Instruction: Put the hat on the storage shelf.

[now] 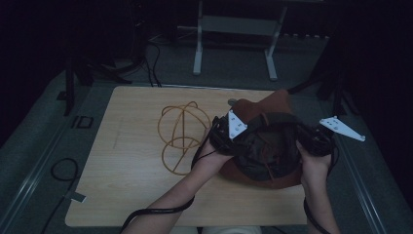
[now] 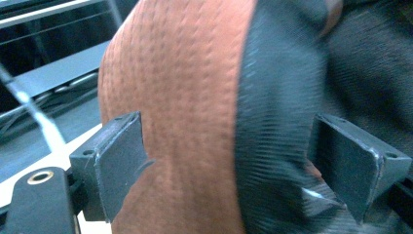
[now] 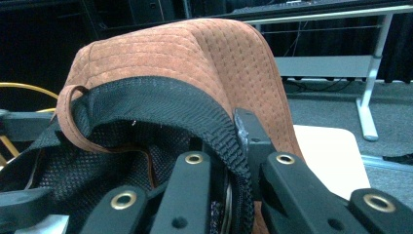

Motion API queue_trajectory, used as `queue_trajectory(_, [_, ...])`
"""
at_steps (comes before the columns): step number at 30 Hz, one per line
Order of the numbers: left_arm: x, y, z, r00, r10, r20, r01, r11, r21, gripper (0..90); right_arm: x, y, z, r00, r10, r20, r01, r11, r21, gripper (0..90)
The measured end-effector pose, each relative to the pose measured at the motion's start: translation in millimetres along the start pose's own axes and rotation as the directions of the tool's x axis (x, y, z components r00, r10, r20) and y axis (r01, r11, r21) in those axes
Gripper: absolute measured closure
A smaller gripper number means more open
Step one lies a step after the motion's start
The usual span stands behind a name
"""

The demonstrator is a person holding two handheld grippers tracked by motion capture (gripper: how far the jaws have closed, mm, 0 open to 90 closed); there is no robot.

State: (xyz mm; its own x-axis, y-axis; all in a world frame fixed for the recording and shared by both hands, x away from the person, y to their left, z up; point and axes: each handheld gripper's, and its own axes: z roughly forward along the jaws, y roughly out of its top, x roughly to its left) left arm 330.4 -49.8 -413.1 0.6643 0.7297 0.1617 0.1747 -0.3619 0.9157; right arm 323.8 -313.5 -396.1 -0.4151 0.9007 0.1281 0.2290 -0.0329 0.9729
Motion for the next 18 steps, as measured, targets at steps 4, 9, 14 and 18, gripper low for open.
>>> queue_trajectory(4, [-5.8,-1.3,8.5,0.9989,-0.013,-0.045,0.016,0.9978,0.065,15.7,1.5,0.1,-6.5,0.9999,0.010,-0.007,-0.010,1.000,-0.012,84.5])
queue_trajectory(9, [-7.9,-1.8,11.5,0.9955,-0.015,-0.094,0.022,0.9975,0.067,36.2,7.6,-1.5,-12.3,1.0000,-0.002,-0.009,0.002,1.000,-0.002,84.5])
queue_trajectory(14, [-7.8,-0.2,12.7,0.9935,-0.021,-0.112,0.026,0.9987,0.045,70.0,9.9,-5.7,-16.1,0.9999,-0.009,0.008,0.009,1.000,0.005,84.6])
queue_trajectory(18, [-8.4,2.8,13.6,0.9926,-0.011,-0.121,0.015,0.9993,0.034,84.9,13.8,-10.9,-16.6,0.9991,-0.035,0.025,0.034,0.999,0.020,84.0])
